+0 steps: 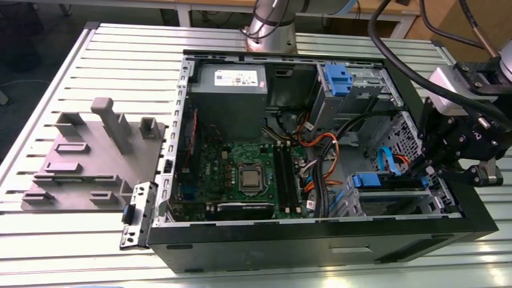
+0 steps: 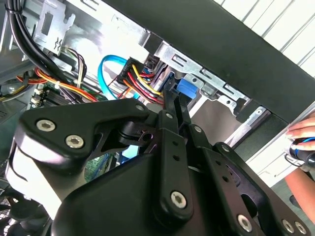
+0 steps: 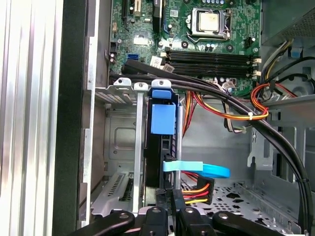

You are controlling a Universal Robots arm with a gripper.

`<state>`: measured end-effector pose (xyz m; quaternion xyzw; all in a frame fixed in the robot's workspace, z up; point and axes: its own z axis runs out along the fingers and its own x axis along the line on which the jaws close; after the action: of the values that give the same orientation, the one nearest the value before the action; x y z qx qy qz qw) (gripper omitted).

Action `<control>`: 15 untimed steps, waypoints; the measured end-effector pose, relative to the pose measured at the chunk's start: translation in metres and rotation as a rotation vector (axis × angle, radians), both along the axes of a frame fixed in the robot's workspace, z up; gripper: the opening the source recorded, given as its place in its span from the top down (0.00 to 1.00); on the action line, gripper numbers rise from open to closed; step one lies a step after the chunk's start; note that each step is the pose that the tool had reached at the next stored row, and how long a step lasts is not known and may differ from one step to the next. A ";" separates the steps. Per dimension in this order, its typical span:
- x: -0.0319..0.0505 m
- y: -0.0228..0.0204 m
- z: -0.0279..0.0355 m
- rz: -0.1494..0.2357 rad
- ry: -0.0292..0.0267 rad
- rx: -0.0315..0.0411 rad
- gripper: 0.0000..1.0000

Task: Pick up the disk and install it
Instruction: 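Insert the second disk wire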

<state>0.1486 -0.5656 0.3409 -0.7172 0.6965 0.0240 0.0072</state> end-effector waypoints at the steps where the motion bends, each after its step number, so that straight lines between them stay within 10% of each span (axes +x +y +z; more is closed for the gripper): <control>1: -0.0004 0.0000 0.0000 0.004 -0.0007 0.0000 0.84; 8: -0.0037 0.0000 -0.0001 0.017 -0.0226 0.0000 0.84; 15: -0.0082 0.0000 -0.0006 0.021 -0.0333 0.0002 0.84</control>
<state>0.1404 -0.5656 0.3403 -0.7248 0.6886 0.0122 0.0186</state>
